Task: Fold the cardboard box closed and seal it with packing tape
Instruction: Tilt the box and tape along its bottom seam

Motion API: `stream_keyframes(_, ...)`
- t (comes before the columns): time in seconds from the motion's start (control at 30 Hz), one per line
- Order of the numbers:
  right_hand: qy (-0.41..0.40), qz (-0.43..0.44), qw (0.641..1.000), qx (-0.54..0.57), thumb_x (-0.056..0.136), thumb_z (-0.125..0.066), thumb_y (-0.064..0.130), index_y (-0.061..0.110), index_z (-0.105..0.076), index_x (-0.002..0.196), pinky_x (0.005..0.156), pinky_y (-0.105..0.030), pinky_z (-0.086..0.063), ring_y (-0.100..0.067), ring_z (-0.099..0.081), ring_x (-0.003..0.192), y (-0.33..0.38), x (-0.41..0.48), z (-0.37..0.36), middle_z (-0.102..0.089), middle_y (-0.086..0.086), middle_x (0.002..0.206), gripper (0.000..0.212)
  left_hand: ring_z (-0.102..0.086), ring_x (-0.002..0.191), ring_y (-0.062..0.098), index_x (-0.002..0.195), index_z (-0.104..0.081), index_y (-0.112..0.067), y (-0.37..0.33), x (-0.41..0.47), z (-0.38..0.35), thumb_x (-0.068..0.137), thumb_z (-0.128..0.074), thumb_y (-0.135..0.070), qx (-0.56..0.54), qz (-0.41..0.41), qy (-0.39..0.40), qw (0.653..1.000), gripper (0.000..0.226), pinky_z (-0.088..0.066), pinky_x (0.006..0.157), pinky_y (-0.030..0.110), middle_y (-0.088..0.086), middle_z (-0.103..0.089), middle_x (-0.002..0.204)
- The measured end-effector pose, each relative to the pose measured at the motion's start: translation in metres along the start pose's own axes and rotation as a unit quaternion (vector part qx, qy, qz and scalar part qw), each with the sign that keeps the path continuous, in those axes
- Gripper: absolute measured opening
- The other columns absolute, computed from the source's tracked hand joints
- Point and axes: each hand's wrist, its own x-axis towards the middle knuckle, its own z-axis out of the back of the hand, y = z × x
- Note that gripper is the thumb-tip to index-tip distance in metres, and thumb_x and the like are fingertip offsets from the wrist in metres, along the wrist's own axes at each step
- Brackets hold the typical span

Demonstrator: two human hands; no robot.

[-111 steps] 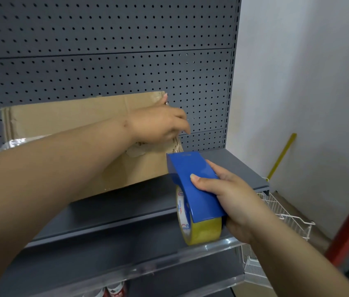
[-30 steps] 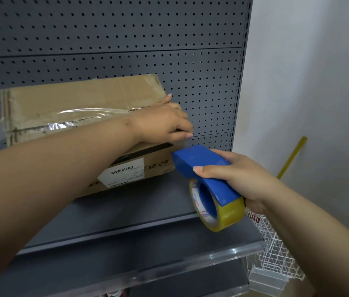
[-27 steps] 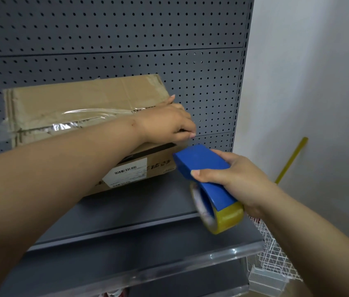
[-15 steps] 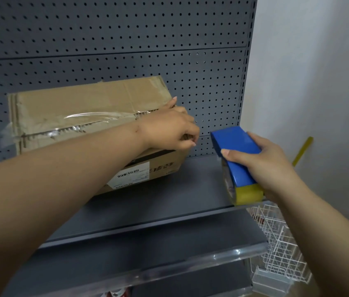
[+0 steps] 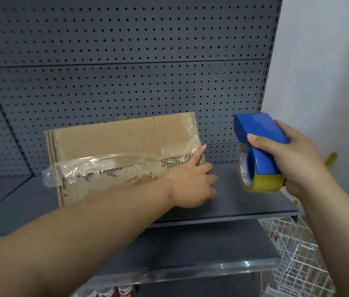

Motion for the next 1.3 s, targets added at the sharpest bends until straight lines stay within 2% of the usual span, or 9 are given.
stream_keyframes(0.17, 0.039, 0.007, 0.999, 0.019, 0.073, -0.077, 0.024, 0.034, -0.066, 0.101, 0.064, -0.027, -0.052, -0.010, -0.069, 0.076, 0.002, -0.001, -0.009, -0.072, 0.008, 0.095, 0.031, -0.059, 0.102, 0.027, 0.087, -0.070, -0.030, -0.018, -0.014, -0.028, 0.081, -0.054, -0.023, 0.046, -0.037, 0.013, 0.998, 0.018, -0.001, 0.107, 0.071, -0.005, -0.063, 0.080)
stream_keyframes(0.37, 0.070, 0.033, 0.997, 0.032, 0.075, -0.076, 0.023, 0.041, -0.064, 0.092, 0.059, -0.018, -0.052, -0.003, -0.068, 0.072, 0.010, -0.005, -0.028, -0.071, 0.016, 0.088, 0.027, -0.050, 0.125, 0.018, 0.115, -0.066, -0.030, -0.030, -0.022, -0.052, 0.082, -0.051, -0.039, 0.012, -0.088, -0.032, 0.996, 0.037, 0.001, 0.113, 0.049, -0.008, -0.064, 0.122)
stream_keyframes(0.53, 0.089, 0.068, 0.992, 0.052, 0.075, -0.076, 0.022, 0.034, -0.060, 0.117, 0.065, -0.018, -0.052, -0.002, -0.068, 0.082, 0.020, -0.012, -0.053, -0.070, 0.013, 0.101, 0.047, -0.030, 0.139, 0.022, 0.128, -0.057, -0.023, -0.032, -0.048, -0.065, 0.090, -0.048, -0.028, 0.013, -0.168, -0.062, 0.984, 0.039, 0.015, 0.113, 0.032, -0.002, -0.044, 0.145)
stream_keyframes(0.73, 0.122, 0.090, 0.985, 0.087, 0.076, -0.075, 0.019, 0.035, -0.057, 0.117, 0.064, -0.012, -0.051, 0.002, -0.068, 0.082, 0.032, -0.027, -0.090, -0.070, 0.016, 0.099, 0.048, -0.026, 0.138, 0.021, 0.139, -0.039, -0.026, -0.017, -0.124, -0.070, 0.090, -0.040, -0.039, 0.024, 0.015, -0.121, 0.992, 0.050, -0.009, 0.116, 0.042, 0.001, -0.039, 0.147)
stream_keyframes(0.87, 0.140, 0.088, 0.982, 0.092, 0.071, -0.080, 0.026, 0.030, -0.048, 0.135, 0.081, -0.027, -0.055, -0.004, -0.067, 0.094, 0.031, -0.041, -0.117, -0.067, 0.012, 0.113, 0.072, -0.011, 0.144, 0.028, 0.147, -0.022, -0.017, -0.008, -0.200, -0.086, 0.096, -0.031, -0.039, 0.030, 0.126, -0.136, 0.982, 0.057, -0.009, 0.116, 0.046, 0.012, -0.019, 0.155)
stream_keyframes(1.03, 0.156, 0.083, 0.981, 0.076, 0.056, -0.080, 0.046, 0.036, -0.044, 0.137, 0.093, -0.037, -0.051, -0.005, -0.064, 0.104, 0.029, -0.070, -0.160, -0.064, 0.017, 0.118, 0.089, -0.001, 0.145, 0.024, 0.149, -0.009, -0.018, 0.009, -0.255, -0.106, 0.094, -0.033, -0.045, 0.028, 0.162, -0.040, 0.986, 0.067, -0.007, 0.117, 0.042, 0.004, 0.010, 0.158)
stream_keyframes(1.13, 0.171, 0.081, 0.979, 0.077, 0.064, -0.082, 0.038, 0.036, -0.042, 0.138, 0.092, -0.032, -0.052, -0.002, -0.061, 0.105, 0.029, -0.088, -0.188, -0.061, 0.020, 0.119, 0.084, -0.011, 0.144, 0.024, 0.149, -0.013, -0.023, 0.018, -0.267, -0.102, 0.091, -0.034, -0.044, 0.005, 0.158, -0.009, 0.987, 0.066, -0.009, 0.116, 0.040, 0.003, -0.005, 0.158)
stream_keyframes(1.23, 0.166, 0.079, 0.979, 0.084, 0.070, -0.080, 0.030, 0.033, -0.040, 0.140, 0.087, -0.024, -0.051, 0.001, -0.060, 0.103, 0.033, -0.103, -0.210, -0.059, 0.020, 0.120, 0.081, -0.044, 0.129, 0.028, 0.134, -0.041, -0.018, 0.019, -0.276, -0.091, 0.089, -0.039, -0.033, -0.057, 0.199, -0.065, 0.976, 0.047, -0.033, 0.110, 0.042, 0.010, -0.047, 0.141)
stream_keyframes(1.3, 0.157, 0.073, 0.981, 0.089, 0.069, -0.080, 0.029, 0.033, -0.040, 0.140, 0.087, -0.025, -0.052, 0.001, -0.061, 0.102, 0.035, -0.110, -0.221, -0.060, 0.021, 0.117, 0.082, -0.055, 0.105, 0.029, 0.118, -0.050, -0.015, 0.008, -0.285, -0.085, 0.086, -0.043, -0.026, -0.111, 0.285, -0.128, 0.943, 0.034, -0.051, 0.090, 0.041, 0.012, -0.058, 0.118)
